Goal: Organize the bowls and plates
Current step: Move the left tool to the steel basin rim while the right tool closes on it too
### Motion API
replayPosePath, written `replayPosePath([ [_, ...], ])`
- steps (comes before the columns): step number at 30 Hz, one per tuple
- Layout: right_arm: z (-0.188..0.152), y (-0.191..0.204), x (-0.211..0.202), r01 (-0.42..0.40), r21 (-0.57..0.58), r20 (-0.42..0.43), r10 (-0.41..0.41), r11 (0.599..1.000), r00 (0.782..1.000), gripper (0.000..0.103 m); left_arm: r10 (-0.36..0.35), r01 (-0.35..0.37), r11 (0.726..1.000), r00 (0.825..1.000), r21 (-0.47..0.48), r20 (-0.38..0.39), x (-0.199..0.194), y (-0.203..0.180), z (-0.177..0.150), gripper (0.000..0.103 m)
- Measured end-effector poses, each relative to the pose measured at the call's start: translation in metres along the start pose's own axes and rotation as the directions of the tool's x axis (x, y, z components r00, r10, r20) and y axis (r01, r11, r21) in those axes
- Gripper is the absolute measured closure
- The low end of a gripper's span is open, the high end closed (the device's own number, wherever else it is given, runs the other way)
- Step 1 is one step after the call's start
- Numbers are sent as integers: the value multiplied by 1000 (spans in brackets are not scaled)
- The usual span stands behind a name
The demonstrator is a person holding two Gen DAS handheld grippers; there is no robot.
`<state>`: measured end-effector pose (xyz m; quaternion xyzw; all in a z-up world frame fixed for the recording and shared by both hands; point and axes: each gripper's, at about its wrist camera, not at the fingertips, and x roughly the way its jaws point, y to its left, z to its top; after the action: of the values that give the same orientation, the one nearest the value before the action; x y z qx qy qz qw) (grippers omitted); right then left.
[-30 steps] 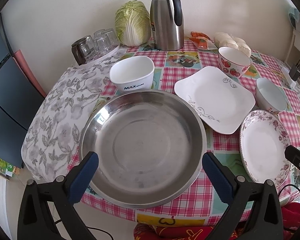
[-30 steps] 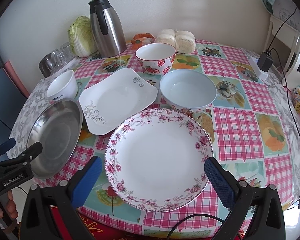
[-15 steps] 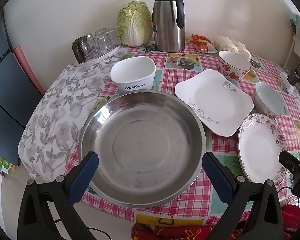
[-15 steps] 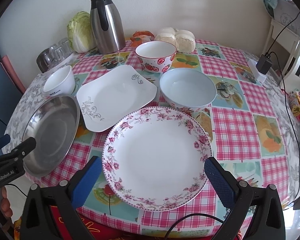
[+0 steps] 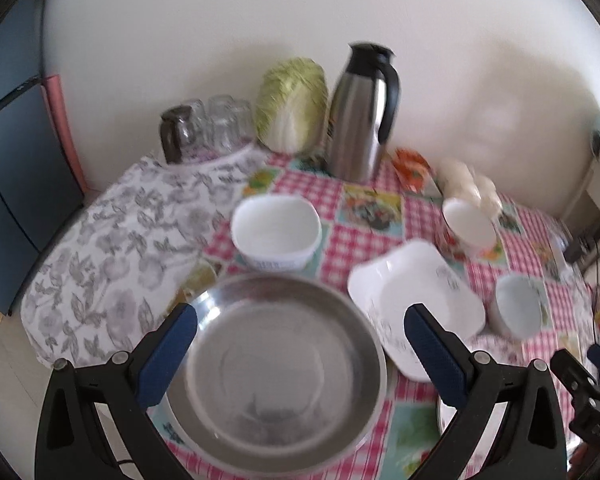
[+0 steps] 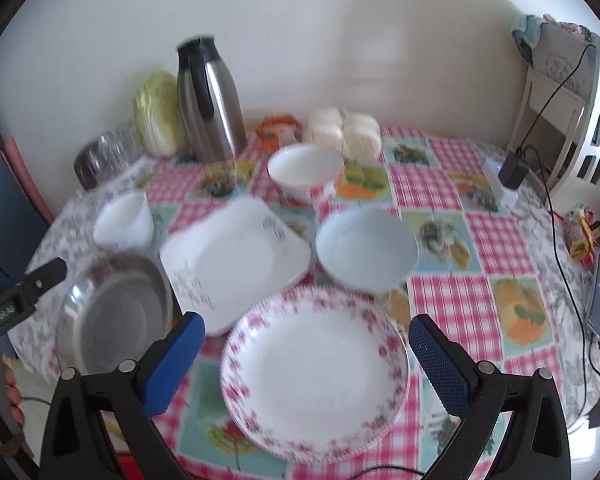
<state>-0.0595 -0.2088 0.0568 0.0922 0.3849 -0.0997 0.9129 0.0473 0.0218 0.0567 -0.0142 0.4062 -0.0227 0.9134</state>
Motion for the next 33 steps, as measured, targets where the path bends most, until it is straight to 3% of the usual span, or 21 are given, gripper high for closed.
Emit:
replayPosePath([
  [4, 16, 10, 3, -44, 23, 37, 43, 999, 998, 0, 29, -25, 997, 998, -73, 55, -2, 6, 13, 0],
  [11, 27, 22, 24, -36, 56, 38, 34, 998, 999, 0, 92, -87, 978, 996, -189, 20, 17, 11, 21, 0],
  [13, 29, 22, 33, -43, 67, 20, 41, 997, 999, 0, 93, -94, 973, 996, -210, -14, 24, 11, 22, 0],
  [16, 31, 25, 45, -50, 63, -7, 50, 997, 999, 0, 35, -36, 960, 999, -276, -6, 31, 18, 20, 0],
  [18, 32, 28, 53, -47, 52, -18, 48, 998, 999, 0, 6, -9, 961, 1000, -278, -12, 38, 20, 19, 0],
  [23, 27, 37, 72, -66, 40, -60, 69, 997, 996, 0, 77, -86, 969, 996, -231, -48, 48, 32, 17, 0],
  [27, 18, 49, 89, -79, 40, -137, 84, 996, 987, 0, 134, -145, 953, 989, -264, -59, 49, 59, 10, 0],
  [33, 10, 70, 98, -102, 17, -154, 104, 995, 983, 0, 127, -164, 924, 984, -345, -128, 63, 103, -8, 0],
])
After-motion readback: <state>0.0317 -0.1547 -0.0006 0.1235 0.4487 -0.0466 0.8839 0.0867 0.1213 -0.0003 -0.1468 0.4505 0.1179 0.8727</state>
